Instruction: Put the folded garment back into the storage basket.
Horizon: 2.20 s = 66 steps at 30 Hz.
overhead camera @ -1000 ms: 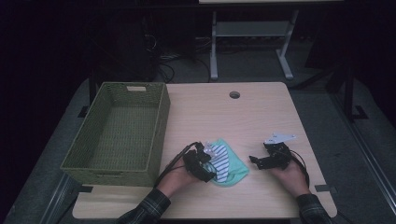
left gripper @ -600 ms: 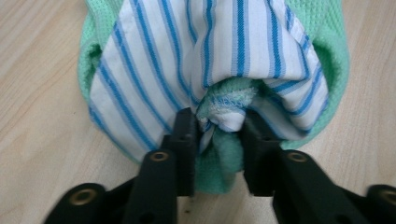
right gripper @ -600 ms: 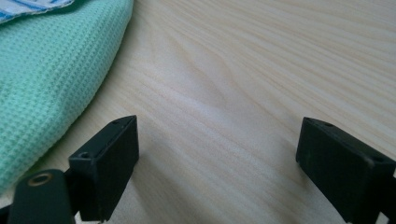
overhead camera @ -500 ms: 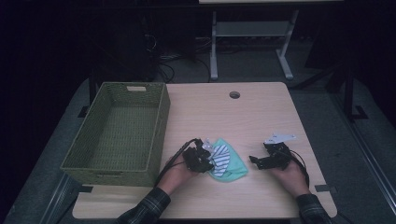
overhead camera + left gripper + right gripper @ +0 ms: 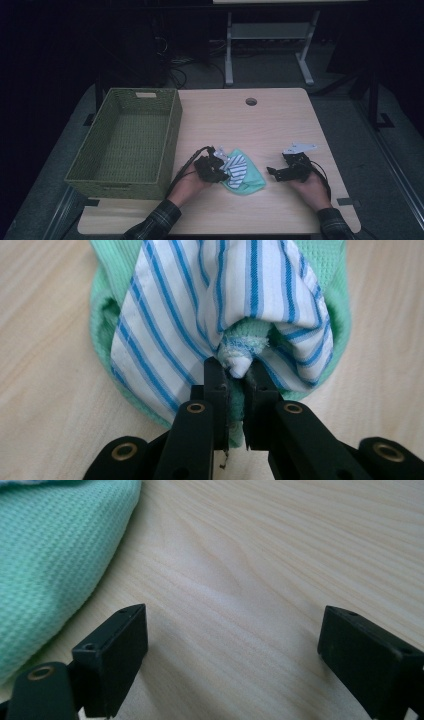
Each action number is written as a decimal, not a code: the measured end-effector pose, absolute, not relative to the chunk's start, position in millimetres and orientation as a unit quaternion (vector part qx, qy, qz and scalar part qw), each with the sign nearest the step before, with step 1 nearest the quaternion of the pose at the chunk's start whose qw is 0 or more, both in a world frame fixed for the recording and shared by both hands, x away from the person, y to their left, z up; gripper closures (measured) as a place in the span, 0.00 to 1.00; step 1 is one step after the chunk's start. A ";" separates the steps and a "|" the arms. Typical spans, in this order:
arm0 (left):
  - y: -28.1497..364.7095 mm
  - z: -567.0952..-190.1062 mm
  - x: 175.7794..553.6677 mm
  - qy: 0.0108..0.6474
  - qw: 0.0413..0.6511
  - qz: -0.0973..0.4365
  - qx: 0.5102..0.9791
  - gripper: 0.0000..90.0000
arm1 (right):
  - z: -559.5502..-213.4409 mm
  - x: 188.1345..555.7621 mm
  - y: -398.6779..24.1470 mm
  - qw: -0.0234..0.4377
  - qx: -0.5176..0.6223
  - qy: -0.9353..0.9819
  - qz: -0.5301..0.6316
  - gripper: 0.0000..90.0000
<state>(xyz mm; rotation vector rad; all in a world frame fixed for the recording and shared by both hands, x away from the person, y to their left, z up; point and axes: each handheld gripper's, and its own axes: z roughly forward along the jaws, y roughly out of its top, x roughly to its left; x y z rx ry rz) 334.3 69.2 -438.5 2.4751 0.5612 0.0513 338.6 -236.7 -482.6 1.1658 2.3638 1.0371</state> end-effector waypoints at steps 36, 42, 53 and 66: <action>93.7 -340.1 344.0 0.226 0.346 0.029 0.910 0.92 | -482.8 338.8 -236.7 0.155 0.407 0.824 0.362 0.13; 104.3 -323.1 348.9 0.231 0.352 0.038 0.906 0.92 | -482.8 338.7 -236.7 0.154 0.408 0.824 0.362 0.13; 128.9 -303.5 354.2 0.249 0.354 0.058 0.899 0.92 | -482.8 338.8 -236.7 0.155 0.408 0.824 0.363 0.13; 174.2 -287.1 355.4 0.289 0.363 0.091 0.881 0.92 | -482.8 338.8 -236.7 0.155 0.408 0.824 0.363 0.13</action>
